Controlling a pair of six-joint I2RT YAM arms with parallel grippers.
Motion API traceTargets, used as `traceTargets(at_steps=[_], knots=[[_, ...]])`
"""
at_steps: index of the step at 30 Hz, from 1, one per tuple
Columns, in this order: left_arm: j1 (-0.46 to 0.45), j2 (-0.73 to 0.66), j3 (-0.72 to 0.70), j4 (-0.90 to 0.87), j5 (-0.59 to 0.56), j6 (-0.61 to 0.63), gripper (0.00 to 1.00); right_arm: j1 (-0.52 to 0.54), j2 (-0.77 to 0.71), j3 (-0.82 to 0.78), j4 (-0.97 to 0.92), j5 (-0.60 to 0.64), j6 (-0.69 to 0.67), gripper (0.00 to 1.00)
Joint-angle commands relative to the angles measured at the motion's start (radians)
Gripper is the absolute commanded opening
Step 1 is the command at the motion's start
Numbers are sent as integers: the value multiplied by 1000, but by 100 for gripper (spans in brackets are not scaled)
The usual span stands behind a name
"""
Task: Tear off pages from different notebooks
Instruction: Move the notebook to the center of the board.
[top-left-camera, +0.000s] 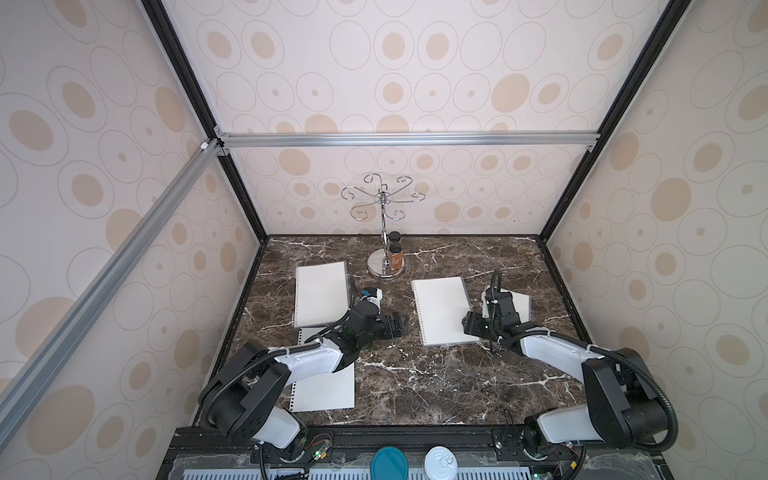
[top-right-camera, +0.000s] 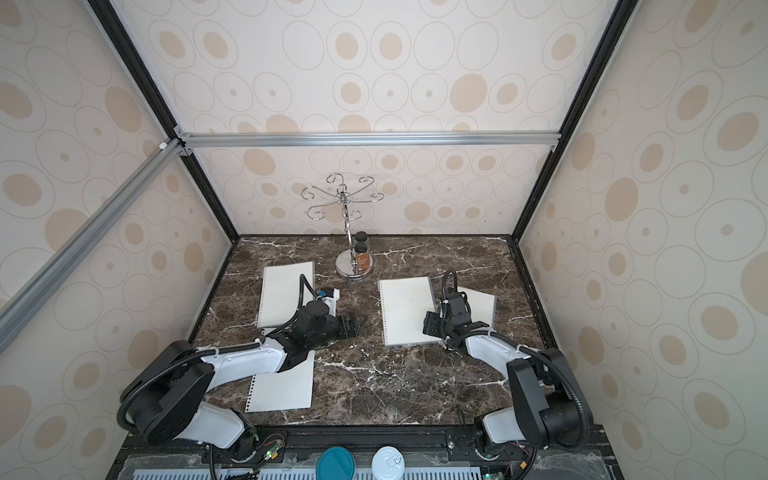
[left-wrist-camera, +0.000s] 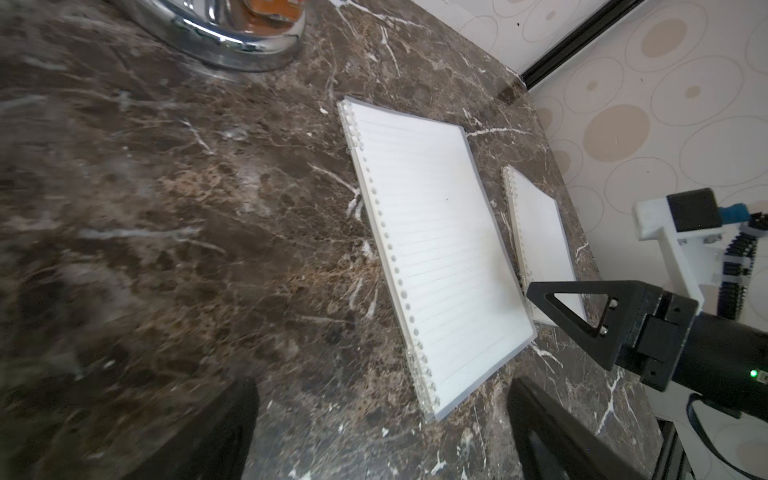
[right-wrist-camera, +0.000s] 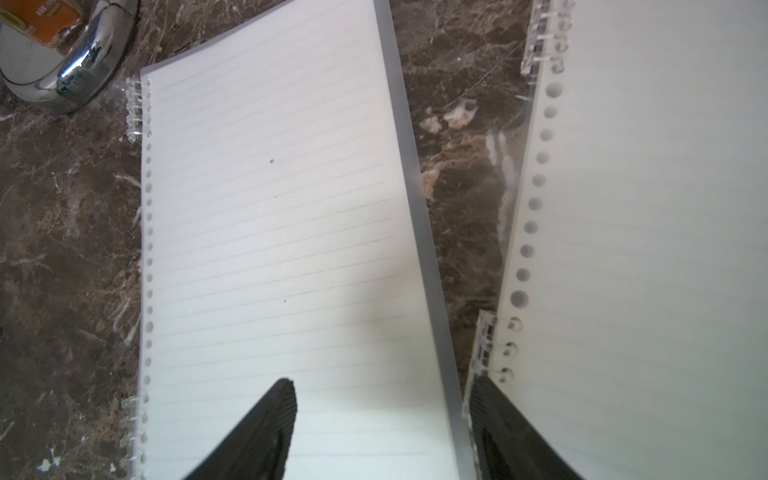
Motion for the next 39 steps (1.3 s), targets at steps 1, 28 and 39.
traceTargets(at_steps=[1,28,39], knots=[[-30,97,105,34,-6,-23,95,-37,95,83,-1,-73,-15,66],[-44,589,537,-83,2,-19,100,-34,225,112,96,-218,37,59],[-45,475,420,-4,31,-48,100,73,203,85,134,-200,78,55]])
